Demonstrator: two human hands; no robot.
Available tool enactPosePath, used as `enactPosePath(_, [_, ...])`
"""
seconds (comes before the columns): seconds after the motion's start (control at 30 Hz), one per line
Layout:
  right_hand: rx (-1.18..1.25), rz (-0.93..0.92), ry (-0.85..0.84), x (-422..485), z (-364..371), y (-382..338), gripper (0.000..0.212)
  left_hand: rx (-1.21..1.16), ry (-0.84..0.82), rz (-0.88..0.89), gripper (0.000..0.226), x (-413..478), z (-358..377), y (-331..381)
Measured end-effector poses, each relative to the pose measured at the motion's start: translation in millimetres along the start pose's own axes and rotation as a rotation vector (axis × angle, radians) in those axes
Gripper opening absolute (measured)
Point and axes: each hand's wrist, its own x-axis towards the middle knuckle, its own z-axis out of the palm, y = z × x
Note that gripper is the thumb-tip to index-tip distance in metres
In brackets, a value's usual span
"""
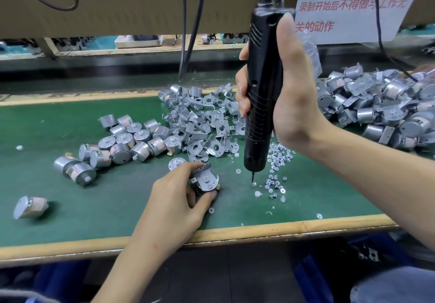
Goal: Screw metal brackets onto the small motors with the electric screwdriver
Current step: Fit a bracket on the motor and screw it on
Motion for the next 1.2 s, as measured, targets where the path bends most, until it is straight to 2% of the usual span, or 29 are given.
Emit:
enactPosePath(0.43, [-0.006, -0.045, 0.011, 2.0, 4.5, 1.9, 0.048, -0.005, 0.007, -0.003, 0.042, -0.4, 0.4, -0.1])
enactPosePath(1.0, [-0.044, -0.006, 0.016, -0.4, 0.6, 0.7, 0.052, 0.006, 0.002, -0.002, 0.042, 0.1, 0.1, 0.8])
enactPosePath(1.2, [0.012, -0.08, 0.047, -3.3, 2.5, 0.2, 0.051, 0.002, 0.004, -0.006, 0.041, -0.1, -0.3, 1.4])
